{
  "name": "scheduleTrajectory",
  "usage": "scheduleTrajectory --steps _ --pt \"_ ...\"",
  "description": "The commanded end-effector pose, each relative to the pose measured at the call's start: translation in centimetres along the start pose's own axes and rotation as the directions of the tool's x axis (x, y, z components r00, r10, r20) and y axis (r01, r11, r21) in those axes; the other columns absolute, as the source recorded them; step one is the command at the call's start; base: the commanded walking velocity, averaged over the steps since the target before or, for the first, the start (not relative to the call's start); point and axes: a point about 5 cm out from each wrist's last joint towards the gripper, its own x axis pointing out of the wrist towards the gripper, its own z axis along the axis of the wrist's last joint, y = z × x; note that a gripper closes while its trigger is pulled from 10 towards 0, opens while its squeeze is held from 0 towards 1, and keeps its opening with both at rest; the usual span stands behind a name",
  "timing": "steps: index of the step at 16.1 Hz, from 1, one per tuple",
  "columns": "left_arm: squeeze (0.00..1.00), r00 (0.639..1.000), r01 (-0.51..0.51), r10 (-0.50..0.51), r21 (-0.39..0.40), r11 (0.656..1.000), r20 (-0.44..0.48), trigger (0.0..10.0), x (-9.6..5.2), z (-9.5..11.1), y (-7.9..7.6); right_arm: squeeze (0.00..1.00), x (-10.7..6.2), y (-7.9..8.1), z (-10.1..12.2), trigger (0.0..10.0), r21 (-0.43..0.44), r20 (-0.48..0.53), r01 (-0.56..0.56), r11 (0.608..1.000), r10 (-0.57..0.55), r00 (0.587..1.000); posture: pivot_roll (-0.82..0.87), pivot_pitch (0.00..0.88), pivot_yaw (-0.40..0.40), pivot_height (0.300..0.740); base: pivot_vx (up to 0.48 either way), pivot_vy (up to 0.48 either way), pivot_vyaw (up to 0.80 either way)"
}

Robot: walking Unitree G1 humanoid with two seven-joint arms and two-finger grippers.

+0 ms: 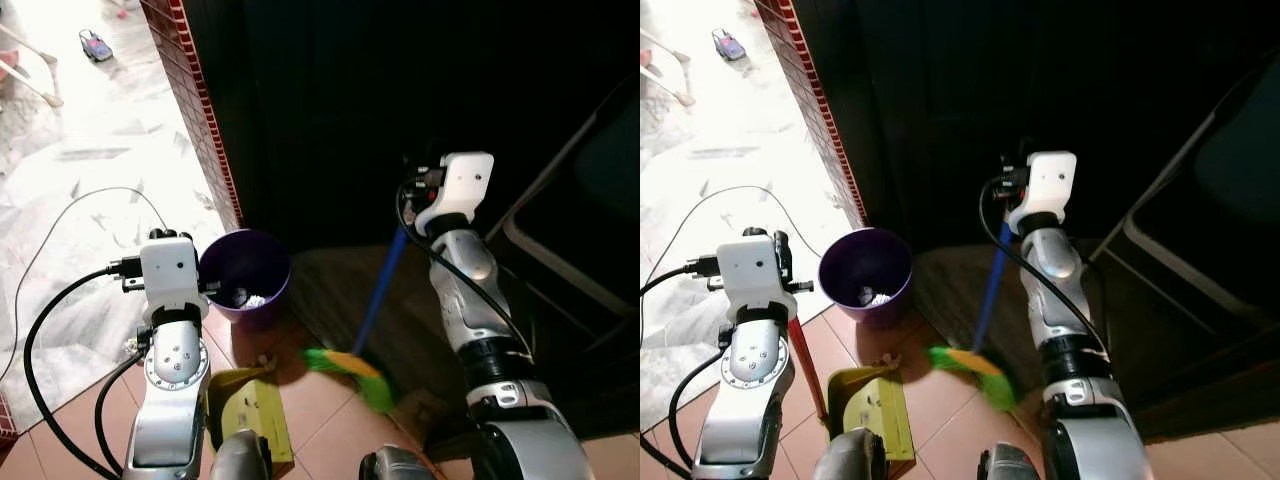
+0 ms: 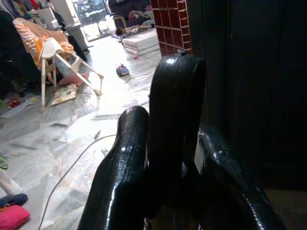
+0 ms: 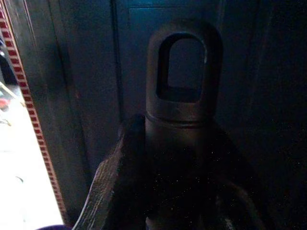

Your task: Sweep floor

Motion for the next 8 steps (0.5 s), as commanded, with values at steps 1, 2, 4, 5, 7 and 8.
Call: scheduleTrajectory --steps 1,2,4,5,7,8 --pt "0.0 1.0 -0.004 0.005 0.014 1.0 -0.02 10.0 -0.3 -0.2 0.4 0.0 -0.2 -0.1 0.0 10.0 -0.066 -0.002 -0.013 0.998 0.013 1.0 -0.02 0.005 0.016 0.74 0.0 0.0 0.0" --pt "0.0 1.0 -0.005 0.006 0.044 0.999 -0.018 10.0 -0.9 -0.2 0.8 0.0 -0.9 -0.3 -0.5 10.0 -0.072 -0.014 -0.012 0.997 0.011 1.0 -0.01 0.0 0.017 0.74 0.0 0.0 0.0" --pt "0.0 0.999 -0.041 0.042 0.09 0.995 -0.004 10.0 -1.3 -0.2 1.7 0.0 -2.1 -0.4 -1.4 10.0 -0.063 -0.049 -0.024 0.998 0.021 0.999 -0.01 0.0 0.013 0.74 0.0 0.0 0.0" --pt "0.0 0.996 -0.089 0.089 0.126 0.988 0.005 10.0 -1.2 -0.4 2.5 0.0 -3.3 -0.2 -2.3 10.0 -0.042 -0.081 -0.049 0.998 0.046 0.996 -0.01 0.0 0.01 0.74 0.0 0.0 0.0" --pt "0.0 0.99 -0.137 0.14 0.15 0.979 -0.009 10.0 -1.2 -0.7 3.5 0.0 -4.9 0.1 -3.4 10.0 -0.038 -0.122 -0.075 0.996 0.07 0.99 -0.01 0.0 0.009 0.74 0.0 0.0 0.0" --pt "0.0 0.99 -0.136 0.14 0.159 0.978 -0.015 10.0 -1.4 -0.7 3.7 0.0 -5.4 0.2 -3.6 10.0 -0.047 -0.128 -0.09 0.995 0.083 0.988 -0.01 0.0 0.009 0.74 0.0 0.0 0.0"
